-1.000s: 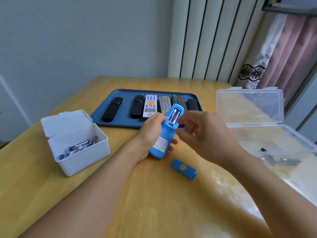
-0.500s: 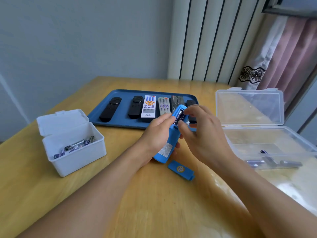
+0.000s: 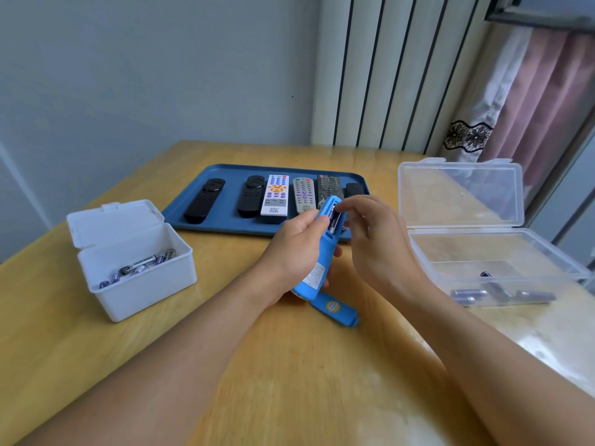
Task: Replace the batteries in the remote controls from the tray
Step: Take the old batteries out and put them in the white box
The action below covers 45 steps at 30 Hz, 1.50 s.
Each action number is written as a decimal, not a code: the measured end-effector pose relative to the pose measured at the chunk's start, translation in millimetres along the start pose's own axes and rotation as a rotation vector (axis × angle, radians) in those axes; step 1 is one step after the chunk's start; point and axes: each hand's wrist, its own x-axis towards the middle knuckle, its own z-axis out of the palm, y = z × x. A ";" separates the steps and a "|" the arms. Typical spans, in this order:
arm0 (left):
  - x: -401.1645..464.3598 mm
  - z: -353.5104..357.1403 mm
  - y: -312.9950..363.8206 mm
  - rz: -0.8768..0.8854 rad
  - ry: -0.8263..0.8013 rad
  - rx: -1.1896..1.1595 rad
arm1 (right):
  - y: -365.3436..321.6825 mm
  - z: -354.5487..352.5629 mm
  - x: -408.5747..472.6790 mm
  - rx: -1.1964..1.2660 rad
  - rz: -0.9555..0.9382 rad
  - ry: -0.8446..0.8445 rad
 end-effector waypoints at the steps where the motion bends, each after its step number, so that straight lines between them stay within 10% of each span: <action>1: 0.6 -0.1 -0.6 0.002 -0.001 0.017 | 0.7 1.2 0.2 -0.001 0.003 0.008; 45: -16.5 -28.7 1.3 0.005 0.140 0.085 | -34.7 27.2 12.3 0.203 0.072 0.067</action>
